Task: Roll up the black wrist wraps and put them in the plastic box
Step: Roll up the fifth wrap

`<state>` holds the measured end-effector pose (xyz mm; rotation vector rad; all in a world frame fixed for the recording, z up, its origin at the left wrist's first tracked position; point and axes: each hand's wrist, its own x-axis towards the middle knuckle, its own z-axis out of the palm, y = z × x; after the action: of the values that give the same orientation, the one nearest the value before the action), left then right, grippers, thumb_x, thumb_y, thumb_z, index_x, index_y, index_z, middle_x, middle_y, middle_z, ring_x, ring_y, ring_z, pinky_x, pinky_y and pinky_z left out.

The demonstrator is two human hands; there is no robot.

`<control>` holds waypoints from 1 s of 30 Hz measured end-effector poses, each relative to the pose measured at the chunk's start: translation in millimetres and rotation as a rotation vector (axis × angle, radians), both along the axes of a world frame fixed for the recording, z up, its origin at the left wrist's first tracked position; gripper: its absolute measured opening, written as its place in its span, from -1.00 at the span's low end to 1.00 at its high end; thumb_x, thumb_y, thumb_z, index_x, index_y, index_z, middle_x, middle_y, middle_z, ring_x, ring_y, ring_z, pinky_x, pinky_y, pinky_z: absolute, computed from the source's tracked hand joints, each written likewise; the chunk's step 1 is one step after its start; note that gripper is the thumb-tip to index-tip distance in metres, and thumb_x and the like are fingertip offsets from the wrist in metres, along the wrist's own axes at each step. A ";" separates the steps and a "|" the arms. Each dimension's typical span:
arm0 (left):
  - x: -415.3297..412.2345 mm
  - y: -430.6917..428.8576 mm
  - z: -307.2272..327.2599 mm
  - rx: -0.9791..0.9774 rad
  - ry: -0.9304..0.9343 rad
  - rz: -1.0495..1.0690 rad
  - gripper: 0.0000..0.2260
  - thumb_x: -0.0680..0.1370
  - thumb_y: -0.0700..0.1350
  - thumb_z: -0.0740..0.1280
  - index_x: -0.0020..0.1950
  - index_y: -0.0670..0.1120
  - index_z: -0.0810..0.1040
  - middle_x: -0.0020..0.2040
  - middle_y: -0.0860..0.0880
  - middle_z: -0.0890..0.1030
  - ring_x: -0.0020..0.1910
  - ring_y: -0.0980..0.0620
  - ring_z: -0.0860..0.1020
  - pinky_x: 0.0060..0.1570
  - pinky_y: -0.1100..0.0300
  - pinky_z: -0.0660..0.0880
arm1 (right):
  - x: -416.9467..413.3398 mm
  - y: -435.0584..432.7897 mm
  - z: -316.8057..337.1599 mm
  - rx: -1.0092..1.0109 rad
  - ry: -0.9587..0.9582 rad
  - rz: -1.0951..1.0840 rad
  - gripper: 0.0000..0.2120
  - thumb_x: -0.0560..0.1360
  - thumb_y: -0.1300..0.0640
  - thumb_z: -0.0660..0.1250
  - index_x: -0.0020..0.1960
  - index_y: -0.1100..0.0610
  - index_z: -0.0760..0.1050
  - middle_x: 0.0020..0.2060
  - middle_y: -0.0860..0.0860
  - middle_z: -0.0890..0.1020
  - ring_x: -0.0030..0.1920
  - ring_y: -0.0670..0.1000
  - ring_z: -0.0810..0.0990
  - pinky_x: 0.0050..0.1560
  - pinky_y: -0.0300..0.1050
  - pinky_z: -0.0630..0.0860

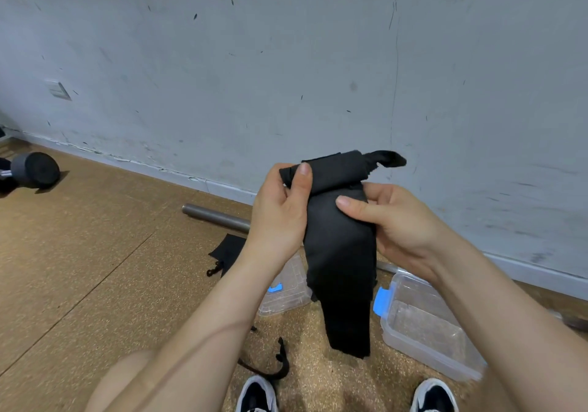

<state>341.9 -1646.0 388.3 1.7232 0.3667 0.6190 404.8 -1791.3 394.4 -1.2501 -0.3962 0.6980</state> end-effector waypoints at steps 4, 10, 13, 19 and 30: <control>-2.4 3.2 4.5 0.154 -0.018 -0.038 -0.88 0.61 0.07 0.29 -0.01 0.05 0.51 -0.16 -0.04 0.62 -0.21 0.13 0.56 -0.14 0.14 0.54 | -1.5 6.1 -2.5 -0.060 -0.115 -0.127 -0.87 0.58 0.30 0.29 -0.01 0.28 0.61 -0.16 0.14 0.73 -0.14 0.04 0.72 -0.18 -0.22 0.62; -11.8 16.4 18.6 0.242 0.049 -0.152 -0.79 0.41 -0.08 0.56 -0.05 0.13 0.60 -0.33 0.07 0.56 -0.37 0.23 0.48 -0.33 0.37 0.44 | 1.9 1.9 -1.1 -0.166 -0.214 -0.136 -0.76 0.63 0.29 0.21 -0.18 0.20 0.55 -0.42 -0.06 0.66 -0.37 -0.15 0.63 -0.37 -0.35 0.48; -14.2 17.7 17.7 0.277 0.019 -0.212 -0.72 0.41 -0.15 0.55 0.01 0.16 0.63 -0.28 0.00 0.64 -0.28 0.12 0.58 -0.24 0.34 0.48 | 2.6 3.0 -1.7 -0.212 -0.232 -0.131 -0.76 0.62 0.31 0.22 -0.17 0.16 0.57 -0.39 -0.08 0.67 -0.33 -0.17 0.64 -0.33 -0.35 0.47; -15.4 17.8 16.7 0.425 -0.063 -0.224 -0.67 0.44 -0.29 0.48 0.00 0.15 0.60 -0.10 0.18 0.63 -0.12 0.19 0.56 -0.10 0.45 0.44 | 3.2 -0.3 -4.1 -0.152 -0.152 -0.068 -0.76 0.57 0.37 0.23 -0.02 0.14 0.63 -0.10 0.01 0.74 -0.01 -0.03 0.69 0.05 -0.15 0.59; -13.2 14.7 17.0 0.344 -0.063 -0.225 -0.68 0.43 -0.31 0.49 0.07 0.05 0.67 0.01 0.07 0.66 0.04 0.16 0.61 0.08 0.29 0.53 | 6.1 -1.3 -4.5 0.126 -0.007 -0.010 -0.69 0.49 0.16 0.30 0.17 0.28 0.59 0.08 0.20 0.69 0.10 0.11 0.67 0.09 -0.11 0.63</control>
<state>328.8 -1631.3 405.3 2.0321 0.0185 0.5933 410.9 -1792.7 389.9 -1.1352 -0.4332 0.6507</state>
